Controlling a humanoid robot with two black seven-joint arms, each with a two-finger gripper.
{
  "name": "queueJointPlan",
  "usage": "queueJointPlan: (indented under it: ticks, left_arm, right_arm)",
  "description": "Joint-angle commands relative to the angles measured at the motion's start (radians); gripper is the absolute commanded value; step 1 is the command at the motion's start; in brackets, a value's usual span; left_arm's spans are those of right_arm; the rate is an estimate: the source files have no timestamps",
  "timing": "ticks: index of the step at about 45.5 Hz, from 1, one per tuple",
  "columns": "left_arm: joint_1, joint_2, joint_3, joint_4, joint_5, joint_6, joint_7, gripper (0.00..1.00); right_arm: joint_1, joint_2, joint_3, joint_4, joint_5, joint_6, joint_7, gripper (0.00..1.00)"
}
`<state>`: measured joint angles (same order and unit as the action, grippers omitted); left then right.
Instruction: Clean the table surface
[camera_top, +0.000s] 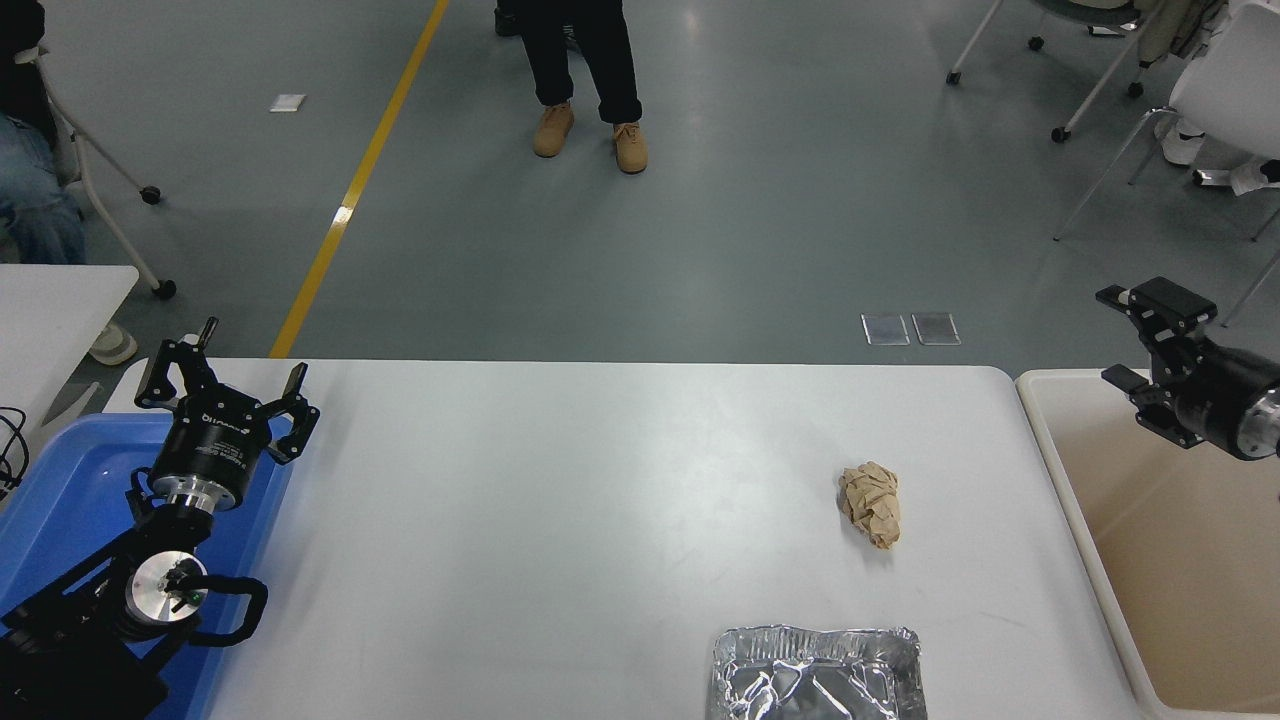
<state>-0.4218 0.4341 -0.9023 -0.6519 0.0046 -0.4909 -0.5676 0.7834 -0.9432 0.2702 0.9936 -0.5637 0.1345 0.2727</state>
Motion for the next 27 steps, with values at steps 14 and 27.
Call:
queueJointPlan:
  ticks: [14, 27]
  left_arm:
    - [0.000, 0.000, 0.000, 0.000, 0.000, 0.000, 0.000, 0.99]
    - [0.000, 0.000, 0.000, 0.000, 0.000, 0.000, 0.000, 0.99]
  right_arm:
    - [0.028, -0.127, -0.131, 0.146, -0.306, 0.028, 0.000, 0.98]
    - [0.028, -0.215, -0.224, 0.249, -0.449, 0.030, 0.005, 0.98]
